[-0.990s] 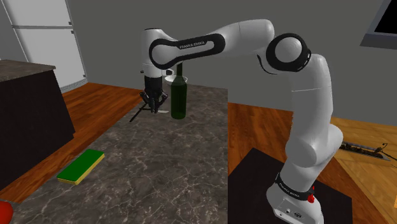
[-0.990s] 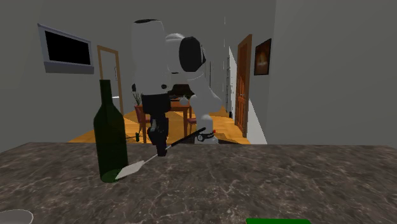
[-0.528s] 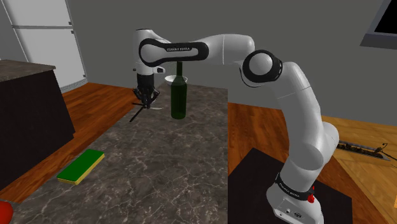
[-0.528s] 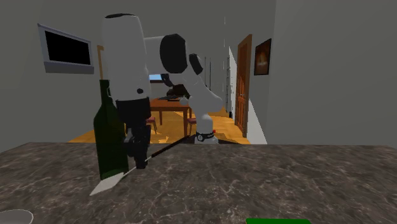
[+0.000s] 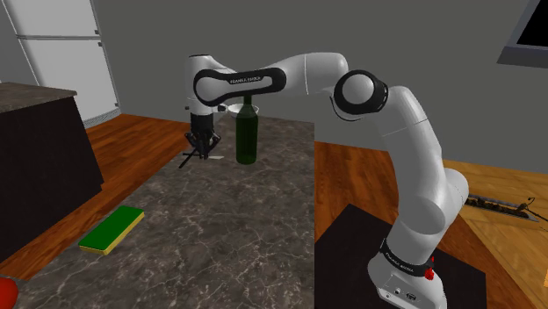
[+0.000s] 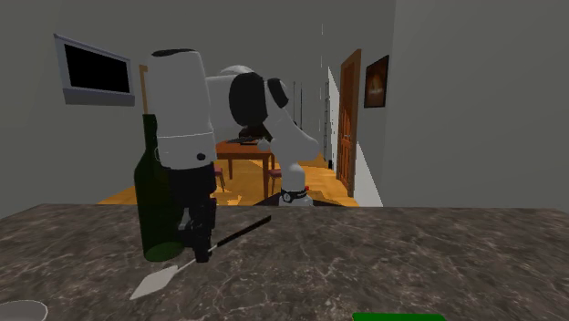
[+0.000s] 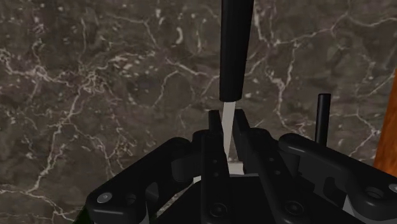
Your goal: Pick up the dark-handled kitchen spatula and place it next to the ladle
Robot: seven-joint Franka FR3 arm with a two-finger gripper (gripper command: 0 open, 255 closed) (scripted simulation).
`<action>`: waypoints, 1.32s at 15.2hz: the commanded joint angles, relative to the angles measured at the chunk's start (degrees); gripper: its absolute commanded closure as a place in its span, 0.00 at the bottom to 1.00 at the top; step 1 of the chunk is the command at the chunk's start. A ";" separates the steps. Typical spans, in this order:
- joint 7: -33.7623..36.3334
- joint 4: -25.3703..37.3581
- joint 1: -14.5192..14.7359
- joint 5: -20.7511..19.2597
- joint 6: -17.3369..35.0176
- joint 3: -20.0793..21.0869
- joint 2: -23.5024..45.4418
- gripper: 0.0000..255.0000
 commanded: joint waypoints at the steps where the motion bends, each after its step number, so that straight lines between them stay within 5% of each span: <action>1: 0.20 -1.17 -0.13 -0.25 1.47 -0.16 0.36 1.00; 16: 0.77 -4.81 -0.53 -1.24 6.33 -0.87 1.94 1.00; 17: 0.77 -4.81 -0.53 -1.24 6.33 -0.87 1.94 0.00; 20: 0.77 -4.81 -0.53 -1.24 6.33 -0.87 1.94 0.00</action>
